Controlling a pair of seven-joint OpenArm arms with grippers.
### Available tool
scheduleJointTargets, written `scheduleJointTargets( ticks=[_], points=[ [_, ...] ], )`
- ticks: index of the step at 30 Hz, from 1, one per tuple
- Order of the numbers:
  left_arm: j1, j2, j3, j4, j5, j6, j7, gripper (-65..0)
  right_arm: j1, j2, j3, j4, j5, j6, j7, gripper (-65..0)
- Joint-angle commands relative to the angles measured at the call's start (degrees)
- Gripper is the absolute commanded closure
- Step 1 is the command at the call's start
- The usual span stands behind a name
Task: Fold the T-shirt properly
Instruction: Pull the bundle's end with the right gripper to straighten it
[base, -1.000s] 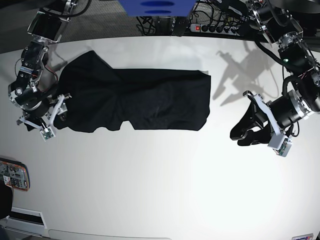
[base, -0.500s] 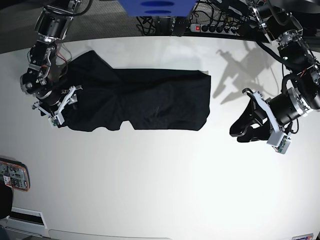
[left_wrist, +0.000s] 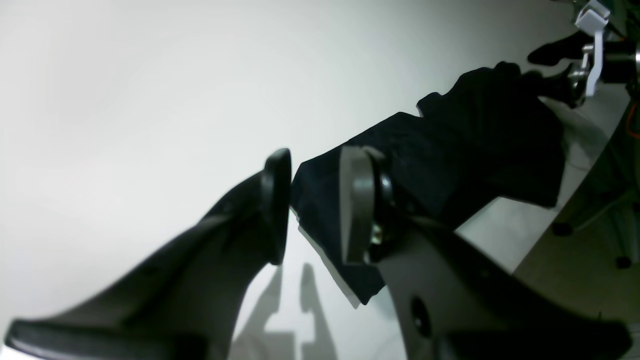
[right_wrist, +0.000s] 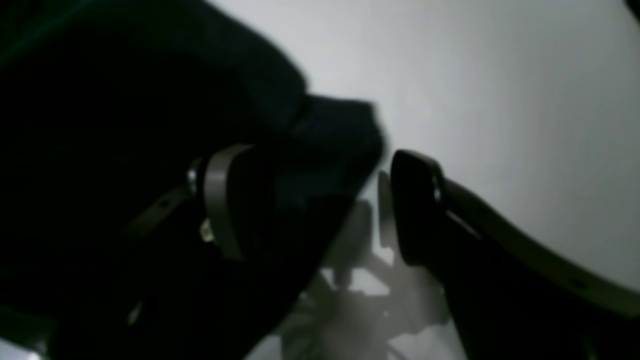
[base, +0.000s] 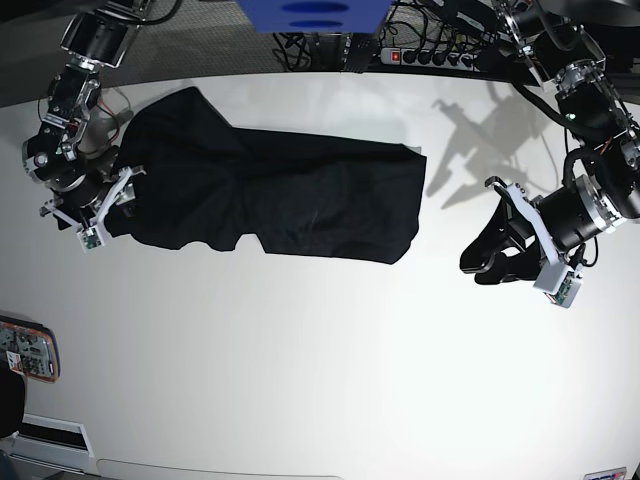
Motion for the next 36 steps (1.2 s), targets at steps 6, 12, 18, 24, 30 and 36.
scheduleJointTargets(
  ticks=[6,12,18,24,30,36],
  points=[
    [-0.8,-0.8,-0.2,0.8,-1.2,0.0,-0.6,-16.7,-0.3,0.9,0.4,0.9,0.5,0.1,0.9,-39.7],
    [-0.8,-0.8,-0.2,0.8,-1.2,0.0,-0.6,-16.7,-2.6,0.9,4.0,0.2,0.5,0.1,1.2,-39.7],
    [-1.0,-0.8,-0.2,0.7,-1.2,0.0,-0.6,-16.7,-3.0,0.9,3.9,-3.4,0.5,0.1,1.3,-39.7],
    [-0.9,-0.8,-0.2,0.7,-1.2,0.0,-0.6,-16.7,-3.0,0.8,-2.3,-3.8,0.7,0.1,1.3,-39.7],
    [-0.8,-0.8,-0.3,0.7,-1.1,0.0,-0.6,-16.7,-3.0,-1.9,-4.7,-3.5,0.8,0.1,1.3,-39.7],
    [-0.9,-0.8,-0.3,0.7,-1.2,0.0,-0.6,-16.7,-3.0,-1.9,-6.0,-3.7,0.8,0.1,1.3,-38.1]
  ],
)
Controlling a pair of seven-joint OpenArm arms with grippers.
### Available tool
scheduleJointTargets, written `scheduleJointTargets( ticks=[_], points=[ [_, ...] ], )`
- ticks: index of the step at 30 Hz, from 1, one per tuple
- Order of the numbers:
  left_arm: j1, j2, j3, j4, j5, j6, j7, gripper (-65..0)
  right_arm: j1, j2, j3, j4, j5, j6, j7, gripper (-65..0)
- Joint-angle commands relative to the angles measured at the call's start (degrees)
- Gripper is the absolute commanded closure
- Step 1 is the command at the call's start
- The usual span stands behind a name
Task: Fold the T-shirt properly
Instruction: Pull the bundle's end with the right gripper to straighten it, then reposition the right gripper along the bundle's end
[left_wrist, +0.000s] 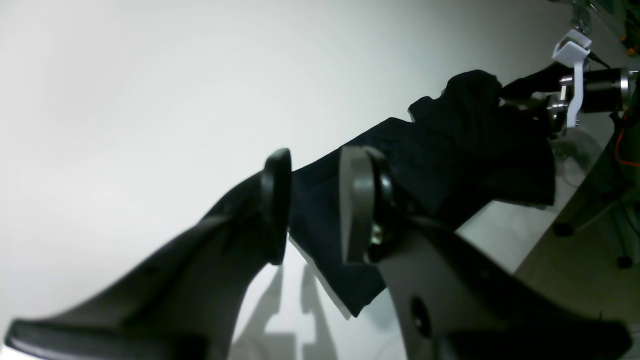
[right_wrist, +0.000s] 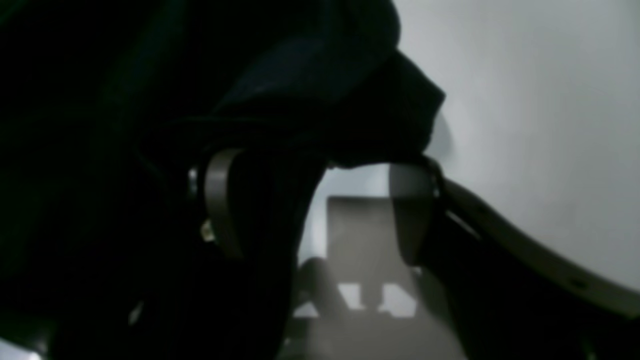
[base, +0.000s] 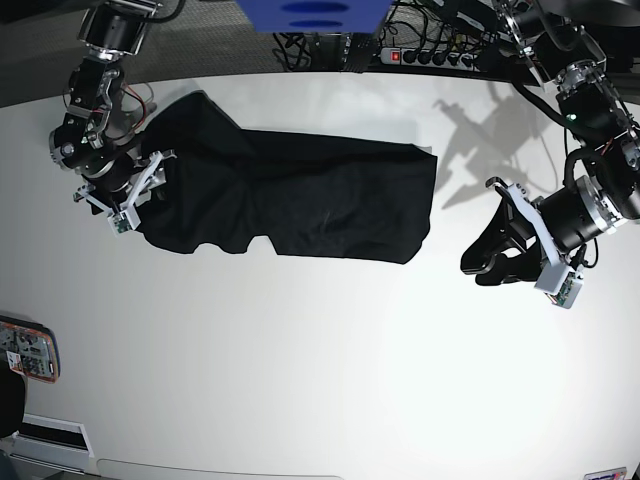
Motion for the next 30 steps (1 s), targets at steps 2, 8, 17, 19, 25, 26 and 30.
scheduleJointTargets(
  ticks=[2,8,17,19,25,26,30],
  points=[
    [-0.9,-0.7,-0.2,0.7,-0.9,0.0,-0.6,-16.7,-0.1,0.0,-0.9,-0.1,-0.8,0.9,-1.6,-29.9],
    [-0.7,-0.7,-0.2,0.7,-0.9,0.0,-0.6,-16.7,0.3,0.0,-1.4,-0.2,-0.8,0.9,-2.0,0.0],
    [-0.9,-0.7,-0.2,0.7,-0.9,0.0,-0.6,-16.7,0.5,0.2,2.2,0.4,-1.0,0.9,-6.1,0.0],
    [-1.0,-0.7,-0.2,0.7,-0.9,0.1,-0.6,-16.7,2.9,0.2,4.4,0.5,-1.1,0.9,-6.8,0.0],
    [-1.0,-0.7,-0.2,0.7,-0.9,0.1,-0.6,-16.7,10.4,0.7,5.0,0.7,-1.2,0.9,-10.2,0.0],
    [-1.0,-0.7,-0.2,0.7,-0.9,0.1,-0.6,-16.7,10.4,1.5,4.9,1.3,-1.2,0.9,-10.4,0.0],
    [-1.1,-0.7,-0.2,0.7,-0.9,0.1,-0.6,-16.7,10.5,2.0,4.8,4.6,-1.2,0.9,-12.8,0.0]
  ],
)
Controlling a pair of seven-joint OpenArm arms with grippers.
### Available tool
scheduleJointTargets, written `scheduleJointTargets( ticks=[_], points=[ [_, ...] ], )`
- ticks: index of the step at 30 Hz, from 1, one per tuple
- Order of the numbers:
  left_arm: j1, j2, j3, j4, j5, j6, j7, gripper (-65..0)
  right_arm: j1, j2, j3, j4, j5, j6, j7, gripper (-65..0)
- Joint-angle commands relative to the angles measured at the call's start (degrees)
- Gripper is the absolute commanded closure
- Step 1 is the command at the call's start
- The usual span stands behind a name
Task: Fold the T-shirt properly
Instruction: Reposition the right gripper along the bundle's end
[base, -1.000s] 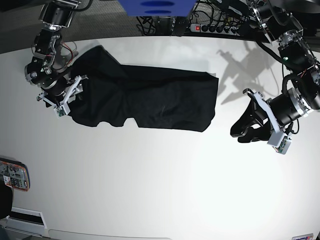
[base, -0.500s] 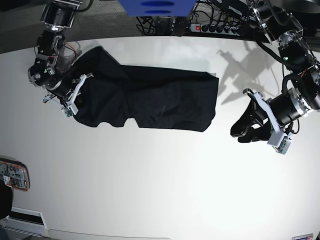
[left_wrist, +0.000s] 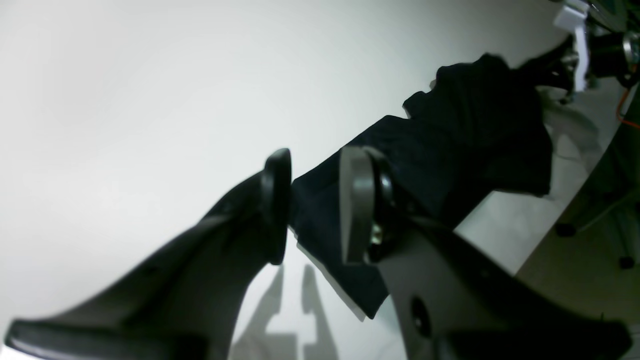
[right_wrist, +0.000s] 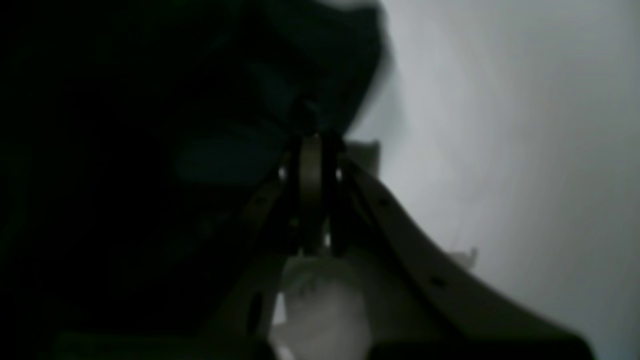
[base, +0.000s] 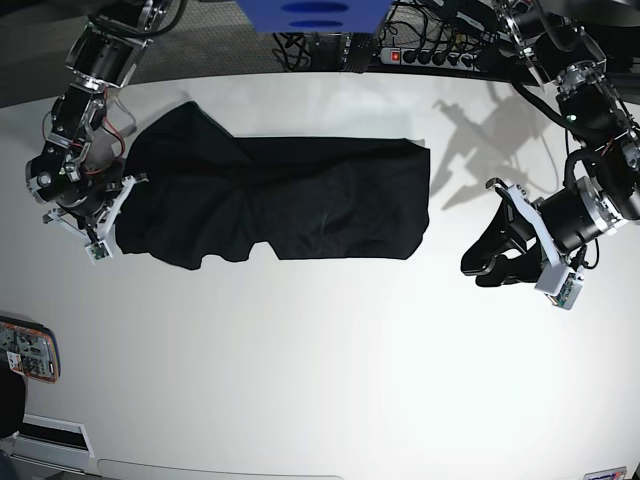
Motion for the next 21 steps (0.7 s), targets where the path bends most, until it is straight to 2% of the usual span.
scheduleJointTargets(
  ticks=[1,5,12,16,19,21],
  points=[
    [-0.8,-0.7,-0.2,0.7,-1.1,0.0,-0.6,-16.7,2.6,0.9,0.1,2.4,1.1,-0.2,1.1,0.0],
    [-0.8,-0.7,-0.6,0.7,-1.1,0.0,-0.6,-16.7,6.7,0.9,0.1,5.9,1.1,-0.2,-1.8,0.0],
    [-0.8,-0.7,-5.5,0.7,-1.5,0.0,-0.6,-16.7,7.1,0.7,-0.2,15.4,1.0,-0.2,-9.2,0.0],
    [-0.4,-0.7,-6.2,0.7,-1.5,0.0,-0.6,-16.7,6.8,0.6,-3.9,19.6,1.0,-0.2,-12.3,0.0],
    [-0.3,-0.7,-6.2,0.7,-1.4,0.0,-0.6,-16.7,5.9,0.6,-4.8,19.4,1.0,-0.2,-11.6,0.0],
    [-0.3,-0.7,-6.2,0.7,-1.4,0.0,-0.6,-16.7,5.9,0.6,-4.8,19.3,1.0,-0.2,-8.6,0.0]
  ],
)
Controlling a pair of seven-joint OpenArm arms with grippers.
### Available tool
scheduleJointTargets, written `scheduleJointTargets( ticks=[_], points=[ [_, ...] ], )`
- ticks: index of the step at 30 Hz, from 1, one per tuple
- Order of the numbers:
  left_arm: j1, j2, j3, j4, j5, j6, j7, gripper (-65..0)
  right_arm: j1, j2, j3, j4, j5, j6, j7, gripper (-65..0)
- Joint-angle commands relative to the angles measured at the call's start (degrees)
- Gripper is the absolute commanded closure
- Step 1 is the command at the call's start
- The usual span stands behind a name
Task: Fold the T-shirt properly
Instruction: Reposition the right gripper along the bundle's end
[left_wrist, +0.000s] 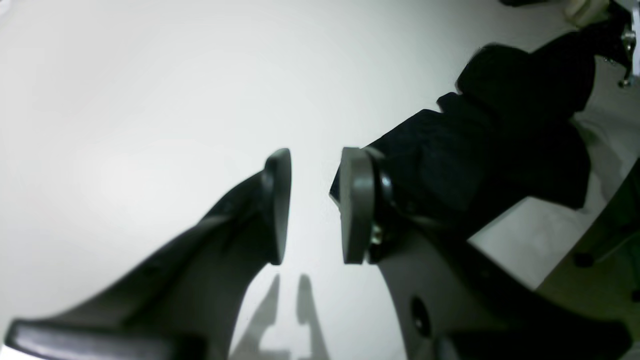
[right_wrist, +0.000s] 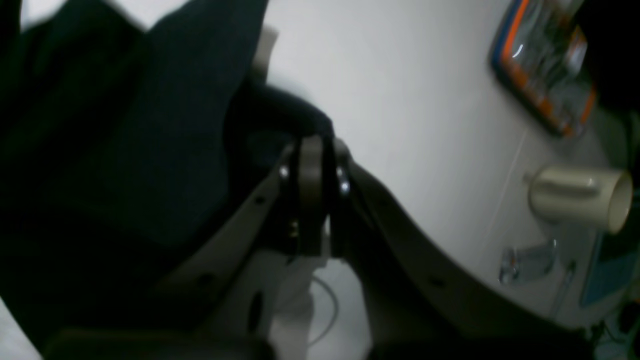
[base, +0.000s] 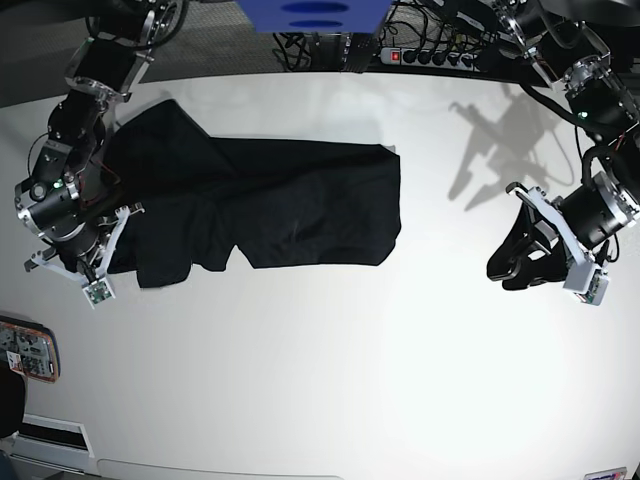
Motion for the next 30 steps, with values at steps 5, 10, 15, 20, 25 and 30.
scheduleJointTargets(
  ticks=[5,10,15,20,25,30],
  points=[
    [-1.2,-0.7,0.0,0.7,-0.9,0.0,-0.6,-16.7,-1.3,0.9,4.2,-0.3,0.6,-0.1,5.5,0.0],
    [-1.3,-0.5,0.2,0.7,-0.9,0.0,-0.6,-16.7,-3.6,0.9,6.2,-3.6,0.6,-0.1,9.2,0.0],
    [-0.8,-0.5,0.2,0.7,-1.0,0.0,-0.6,-16.4,-7.9,0.8,5.3,-3.6,0.5,-0.1,10.2,0.0],
    [-0.8,-0.5,-0.1,0.7,-1.0,0.0,-0.6,-16.5,-7.8,0.8,5.1,-4.2,0.5,-0.1,10.9,0.0],
    [-0.8,-0.5,0.2,0.7,-1.0,-0.1,-0.6,-16.7,-8.3,0.9,4.9,-4.2,0.6,-0.1,14.0,0.0],
    [-1.0,-0.6,0.2,0.7,-1.0,-0.1,-0.6,-16.7,-9.5,0.9,5.0,-4.1,0.9,-0.1,15.5,-11.8]
  ],
)
